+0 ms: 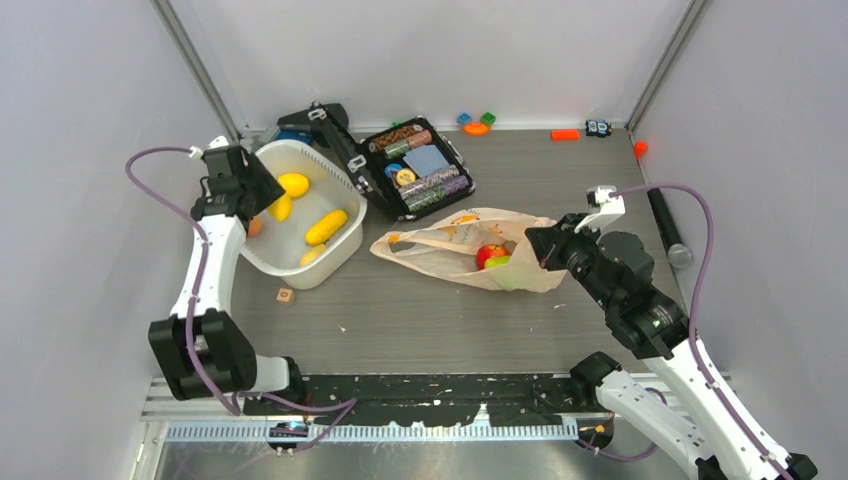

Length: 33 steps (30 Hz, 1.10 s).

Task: Place the fake fruits into the plastic bag and tie a complex knot
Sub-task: Pick up the fake fruit from the bin, then place the fake fruit in the plastic bag.

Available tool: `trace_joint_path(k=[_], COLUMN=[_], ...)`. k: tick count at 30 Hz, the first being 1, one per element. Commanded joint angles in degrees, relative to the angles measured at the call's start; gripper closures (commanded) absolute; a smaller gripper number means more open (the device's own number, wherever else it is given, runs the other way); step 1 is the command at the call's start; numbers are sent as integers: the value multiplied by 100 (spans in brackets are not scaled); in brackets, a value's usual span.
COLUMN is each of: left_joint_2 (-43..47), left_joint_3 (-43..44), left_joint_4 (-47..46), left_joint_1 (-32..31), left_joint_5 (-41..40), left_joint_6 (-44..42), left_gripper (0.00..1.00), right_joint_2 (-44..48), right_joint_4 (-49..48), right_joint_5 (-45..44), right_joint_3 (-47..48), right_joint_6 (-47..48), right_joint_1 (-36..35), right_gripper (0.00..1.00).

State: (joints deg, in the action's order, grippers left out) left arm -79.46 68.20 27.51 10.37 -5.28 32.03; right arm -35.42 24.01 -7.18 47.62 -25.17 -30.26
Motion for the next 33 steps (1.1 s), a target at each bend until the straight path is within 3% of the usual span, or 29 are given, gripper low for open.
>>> trace_joint_path(k=[1, 7, 10, 17, 21, 26, 33], left_joint_2=[686, 1695, 2247, 2784, 2494, 1534, 129], left_joint_3=[-32, -184, -186, -278, -398, 242, 1044], left_joint_4=[-101, 669, 1074, 732, 250, 314, 315], left_joint_1=[-390, -1221, -1697, -3461, -4392, -5068, -5532], left_joint_5=[884, 795, 942, 1332, 1456, 1890, 1915], left_joint_6=[-846, -1541, -1459, -1496, -1793, -2033, -2399], left_gripper=[69, 72, 72, 72, 72, 73, 73], right_joint_2=[-60, -61, -81, -129, -112, -123, -33], right_joint_4=[-245, -204, -222, -370, -386, -321, -328], right_joint_5=[-80, -134, -123, 52, 114, 192, 233], right_joint_3=[133, 207, 206, 197, 201, 283, 257], right_joint_6=[119, 163, 169, 139, 67, 26, -89], right_joint_1=[-22, -24, -24, -24, -24, -24, -24], right_gripper=[95, 95, 95, 95, 95, 95, 95])
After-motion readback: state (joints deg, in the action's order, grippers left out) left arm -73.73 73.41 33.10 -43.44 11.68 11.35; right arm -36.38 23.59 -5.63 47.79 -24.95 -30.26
